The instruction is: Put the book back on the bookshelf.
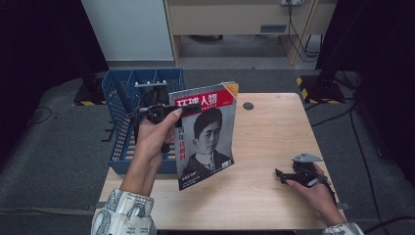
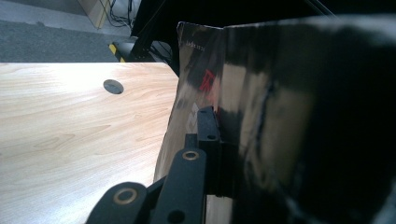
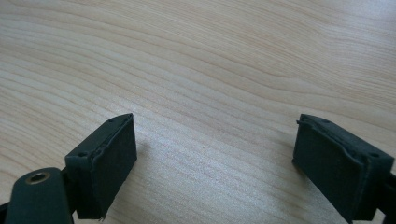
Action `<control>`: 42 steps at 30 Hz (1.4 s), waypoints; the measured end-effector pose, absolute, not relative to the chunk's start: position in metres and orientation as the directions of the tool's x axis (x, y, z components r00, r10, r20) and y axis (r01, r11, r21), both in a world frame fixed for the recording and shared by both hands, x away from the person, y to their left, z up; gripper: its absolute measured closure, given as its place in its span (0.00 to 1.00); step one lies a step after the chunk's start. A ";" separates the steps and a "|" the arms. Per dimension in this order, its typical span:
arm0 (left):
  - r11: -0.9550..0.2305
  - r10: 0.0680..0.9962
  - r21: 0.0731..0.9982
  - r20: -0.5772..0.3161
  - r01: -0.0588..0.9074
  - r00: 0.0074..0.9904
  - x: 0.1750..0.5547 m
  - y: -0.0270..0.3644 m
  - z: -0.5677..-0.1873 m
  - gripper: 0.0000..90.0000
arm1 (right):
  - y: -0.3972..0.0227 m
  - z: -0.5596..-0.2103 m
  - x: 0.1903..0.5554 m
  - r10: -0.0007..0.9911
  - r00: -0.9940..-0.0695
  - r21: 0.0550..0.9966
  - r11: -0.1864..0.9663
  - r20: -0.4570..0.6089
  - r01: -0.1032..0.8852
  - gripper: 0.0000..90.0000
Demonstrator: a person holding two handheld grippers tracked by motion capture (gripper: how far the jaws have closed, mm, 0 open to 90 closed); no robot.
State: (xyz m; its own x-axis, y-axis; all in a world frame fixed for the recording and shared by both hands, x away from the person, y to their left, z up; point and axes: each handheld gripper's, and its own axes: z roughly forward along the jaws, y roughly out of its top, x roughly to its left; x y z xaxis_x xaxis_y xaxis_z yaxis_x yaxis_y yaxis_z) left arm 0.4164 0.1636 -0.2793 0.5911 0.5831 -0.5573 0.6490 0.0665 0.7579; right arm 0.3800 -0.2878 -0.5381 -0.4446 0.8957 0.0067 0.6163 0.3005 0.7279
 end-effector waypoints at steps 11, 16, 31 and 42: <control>0.085 0.597 0.759 -0.558 0.646 0.577 0.415 0.173 -0.277 0.96 | -0.288 -0.538 0.380 0.895 -0.446 0.728 0.303 0.005 0.615 0.15; 0.086 0.600 0.761 -0.554 0.643 0.576 0.415 0.178 -0.276 0.96 | -0.288 -0.538 0.380 0.895 -0.447 0.728 0.303 0.005 0.615 0.15; 0.103 0.614 0.763 -0.554 0.639 0.563 0.413 0.188 -0.273 0.96 | -0.288 -0.538 0.380 0.894 -0.448 0.728 0.304 0.004 0.614 0.15; 0.126 0.625 0.765 -0.556 0.632 0.548 0.410 0.203 -0.271 0.96 | -0.287 -0.538 0.380 0.893 -0.449 0.728 0.305 0.005 0.614 0.15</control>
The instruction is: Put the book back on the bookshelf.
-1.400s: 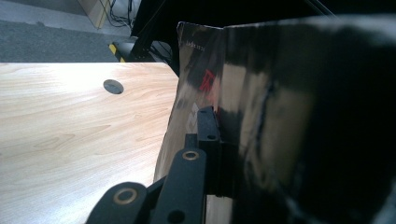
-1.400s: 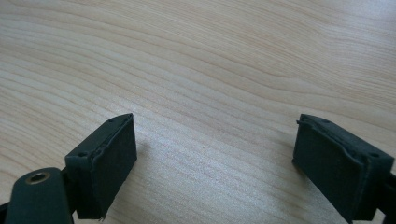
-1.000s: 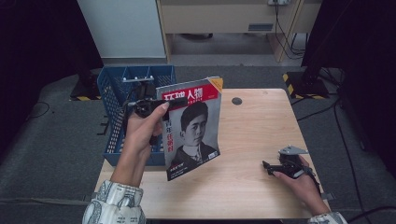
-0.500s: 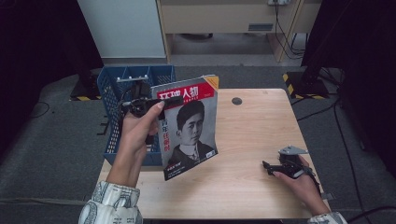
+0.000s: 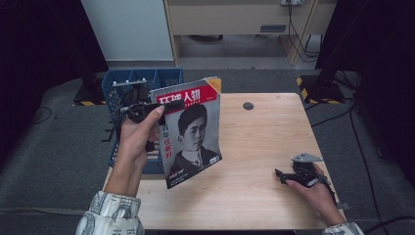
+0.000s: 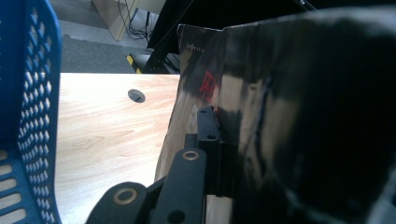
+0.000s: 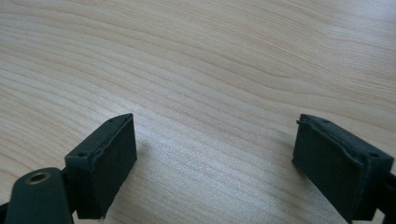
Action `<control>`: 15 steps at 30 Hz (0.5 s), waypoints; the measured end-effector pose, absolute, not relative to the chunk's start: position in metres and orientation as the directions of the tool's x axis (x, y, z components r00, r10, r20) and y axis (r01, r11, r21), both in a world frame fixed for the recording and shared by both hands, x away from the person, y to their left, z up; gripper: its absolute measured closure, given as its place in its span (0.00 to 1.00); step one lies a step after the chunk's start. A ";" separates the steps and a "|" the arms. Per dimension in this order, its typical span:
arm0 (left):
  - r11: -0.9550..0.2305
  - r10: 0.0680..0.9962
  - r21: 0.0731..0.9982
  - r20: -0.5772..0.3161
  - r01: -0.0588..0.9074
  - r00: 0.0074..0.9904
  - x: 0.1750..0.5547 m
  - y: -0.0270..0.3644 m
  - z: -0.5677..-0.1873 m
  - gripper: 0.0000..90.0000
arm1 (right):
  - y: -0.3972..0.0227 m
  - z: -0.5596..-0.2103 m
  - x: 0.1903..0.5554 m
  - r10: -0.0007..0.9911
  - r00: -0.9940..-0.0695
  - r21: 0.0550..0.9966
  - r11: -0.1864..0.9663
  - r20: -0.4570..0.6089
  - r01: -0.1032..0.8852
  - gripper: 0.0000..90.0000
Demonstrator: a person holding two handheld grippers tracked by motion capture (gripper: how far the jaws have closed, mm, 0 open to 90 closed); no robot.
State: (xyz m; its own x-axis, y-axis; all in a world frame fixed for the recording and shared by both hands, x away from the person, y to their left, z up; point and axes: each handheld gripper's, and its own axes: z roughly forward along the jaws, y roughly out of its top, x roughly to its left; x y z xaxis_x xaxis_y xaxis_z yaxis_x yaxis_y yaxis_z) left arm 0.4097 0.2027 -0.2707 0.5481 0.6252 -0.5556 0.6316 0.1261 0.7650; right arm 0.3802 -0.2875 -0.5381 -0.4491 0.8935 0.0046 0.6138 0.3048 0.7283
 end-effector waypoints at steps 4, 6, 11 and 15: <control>0.133 0.631 0.766 -0.554 0.629 0.542 0.408 0.208 -0.268 0.96 | -0.288 -0.538 0.380 0.892 -0.452 0.728 0.308 0.003 0.613 0.15; 0.134 0.635 0.768 -0.552 0.627 0.541 0.407 0.211 -0.267 0.96 | -0.288 -0.538 0.380 0.892 -0.452 0.728 0.308 0.003 0.613 0.15; 0.145 0.643 0.768 -0.552 0.624 0.531 0.405 0.219 -0.266 0.96 | -0.288 -0.538 0.380 0.892 -0.452 0.728 0.308 0.002 0.613 0.15; 0.153 0.647 0.769 -0.553 0.621 0.525 0.404 0.223 -0.265 0.96 | -0.288 -0.538 0.380 0.892 -0.452 0.728 0.308 0.003 0.613 0.15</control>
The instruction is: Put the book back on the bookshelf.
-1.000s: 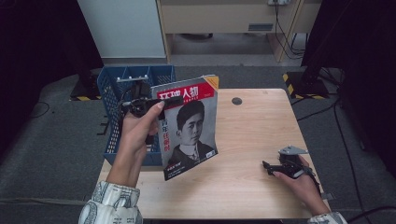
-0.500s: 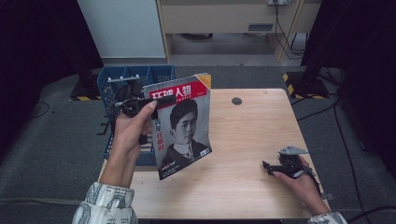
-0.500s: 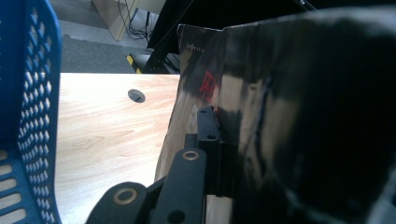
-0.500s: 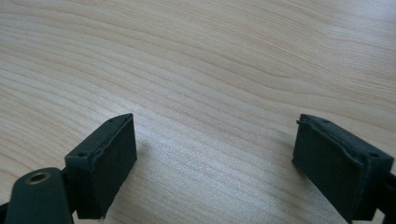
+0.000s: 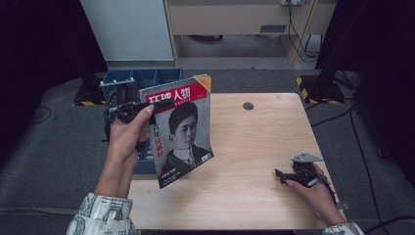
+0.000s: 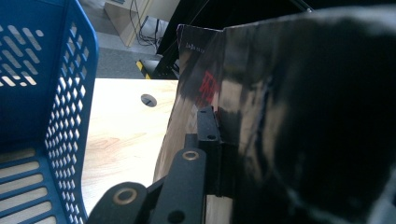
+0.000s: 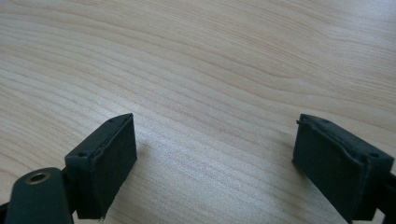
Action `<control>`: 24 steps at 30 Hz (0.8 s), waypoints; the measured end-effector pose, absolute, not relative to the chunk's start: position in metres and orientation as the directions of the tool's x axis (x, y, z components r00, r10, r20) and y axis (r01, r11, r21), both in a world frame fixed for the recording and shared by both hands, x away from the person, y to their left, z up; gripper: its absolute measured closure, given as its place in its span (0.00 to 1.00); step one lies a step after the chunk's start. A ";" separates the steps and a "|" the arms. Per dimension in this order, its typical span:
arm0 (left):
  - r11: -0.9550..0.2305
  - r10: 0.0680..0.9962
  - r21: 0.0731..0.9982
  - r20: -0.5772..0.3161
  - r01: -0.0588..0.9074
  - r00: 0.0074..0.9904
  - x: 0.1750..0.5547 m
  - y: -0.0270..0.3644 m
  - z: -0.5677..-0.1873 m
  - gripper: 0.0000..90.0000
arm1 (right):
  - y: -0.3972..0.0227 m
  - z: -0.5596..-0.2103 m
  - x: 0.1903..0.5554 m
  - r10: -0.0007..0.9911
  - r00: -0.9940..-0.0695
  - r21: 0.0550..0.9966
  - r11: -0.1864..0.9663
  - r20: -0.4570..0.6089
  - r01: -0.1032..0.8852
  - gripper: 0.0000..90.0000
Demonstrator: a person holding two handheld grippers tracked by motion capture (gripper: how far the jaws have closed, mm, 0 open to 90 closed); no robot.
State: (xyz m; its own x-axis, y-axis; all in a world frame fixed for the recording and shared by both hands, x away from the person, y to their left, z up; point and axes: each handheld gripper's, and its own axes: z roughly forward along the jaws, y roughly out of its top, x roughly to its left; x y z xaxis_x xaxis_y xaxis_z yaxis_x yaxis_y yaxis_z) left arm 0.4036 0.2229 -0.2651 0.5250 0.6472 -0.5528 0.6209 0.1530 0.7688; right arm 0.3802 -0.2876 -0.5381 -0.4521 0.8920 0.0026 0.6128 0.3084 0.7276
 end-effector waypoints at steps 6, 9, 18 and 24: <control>0.173 0.647 0.770 -0.559 0.615 0.518 0.402 0.232 -0.263 0.96 | -0.288 -0.538 0.380 0.892 -0.452 0.728 0.308 0.003 0.613 0.15; 0.183 0.649 0.769 -0.563 0.612 0.513 0.400 0.238 -0.260 0.96 | -0.288 -0.538 0.380 0.892 -0.452 0.727 0.308 0.003 0.613 0.15; 0.201 0.655 0.774 -0.562 0.601 0.504 0.398 0.246 -0.252 0.96 | -0.288 -0.538 0.380 0.892 -0.452 0.727 0.308 0.003 0.613 0.15; 0.211 0.663 0.775 -0.561 0.596 0.496 0.397 0.253 -0.249 0.96 | -0.288 -0.538 0.380 0.891 -0.454 0.728 0.311 0.000 0.610 0.15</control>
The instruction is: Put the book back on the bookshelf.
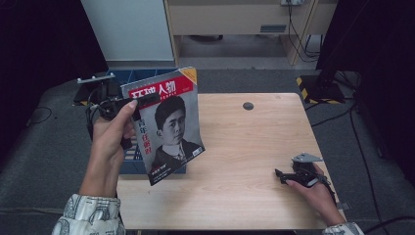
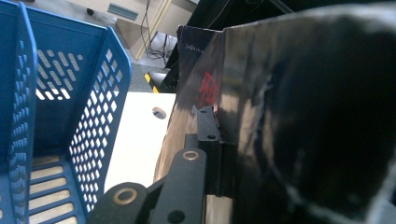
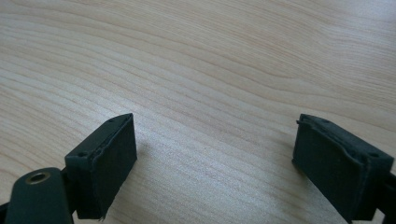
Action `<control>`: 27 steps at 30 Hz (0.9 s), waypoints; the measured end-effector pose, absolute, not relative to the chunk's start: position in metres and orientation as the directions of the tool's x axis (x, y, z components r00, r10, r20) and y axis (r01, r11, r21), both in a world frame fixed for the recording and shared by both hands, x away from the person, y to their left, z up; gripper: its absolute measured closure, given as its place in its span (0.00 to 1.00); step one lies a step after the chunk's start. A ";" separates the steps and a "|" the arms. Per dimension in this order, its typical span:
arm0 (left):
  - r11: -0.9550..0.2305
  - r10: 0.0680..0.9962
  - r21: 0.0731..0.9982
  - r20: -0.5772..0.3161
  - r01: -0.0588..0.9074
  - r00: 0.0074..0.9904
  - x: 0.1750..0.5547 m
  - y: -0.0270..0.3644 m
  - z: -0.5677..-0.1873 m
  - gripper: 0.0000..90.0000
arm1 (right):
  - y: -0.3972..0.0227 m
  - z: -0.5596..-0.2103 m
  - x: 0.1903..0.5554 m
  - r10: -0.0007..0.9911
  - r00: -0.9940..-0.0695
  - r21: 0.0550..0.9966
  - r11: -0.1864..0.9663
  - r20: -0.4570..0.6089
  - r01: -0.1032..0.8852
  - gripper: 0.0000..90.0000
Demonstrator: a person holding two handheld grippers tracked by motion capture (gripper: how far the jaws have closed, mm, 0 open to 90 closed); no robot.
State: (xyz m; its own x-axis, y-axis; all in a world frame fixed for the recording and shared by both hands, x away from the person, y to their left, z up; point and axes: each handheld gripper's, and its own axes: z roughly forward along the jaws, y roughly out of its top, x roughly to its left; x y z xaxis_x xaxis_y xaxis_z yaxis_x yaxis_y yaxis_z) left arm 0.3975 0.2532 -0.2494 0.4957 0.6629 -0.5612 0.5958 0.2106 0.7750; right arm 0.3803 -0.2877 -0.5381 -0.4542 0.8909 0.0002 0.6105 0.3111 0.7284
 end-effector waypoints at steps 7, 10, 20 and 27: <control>0.215 0.669 0.775 -0.560 0.594 0.489 0.397 0.266 -0.249 0.96 | -0.288 -0.538 0.380 0.891 -0.453 0.730 0.310 0.000 0.609 0.15; 0.225 0.669 0.772 -0.566 0.595 0.482 0.398 0.272 -0.250 0.96 | -0.288 -0.538 0.380 0.891 -0.454 0.730 0.310 0.000 0.609 0.15; 0.245 0.666 0.761 -0.583 0.601 0.466 0.405 0.291 -0.249 0.96 | -0.285 -0.538 0.381 0.890 -0.455 0.731 0.310 0.001 0.608 0.15; 0.251 0.663 0.760 -0.586 0.599 0.466 0.408 0.309 -0.244 0.96 | -0.284 -0.538 0.382 0.889 -0.458 0.729 0.310 0.005 0.610 0.15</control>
State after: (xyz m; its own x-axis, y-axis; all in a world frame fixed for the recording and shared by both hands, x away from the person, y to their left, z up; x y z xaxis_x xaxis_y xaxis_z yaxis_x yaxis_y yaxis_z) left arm 0.4081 0.3094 -0.2440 0.4661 0.6628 -0.5861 0.5989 0.2512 0.7604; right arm 0.3823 -0.2845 -0.5382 -0.4578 0.8890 0.0050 0.6105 0.3103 0.7287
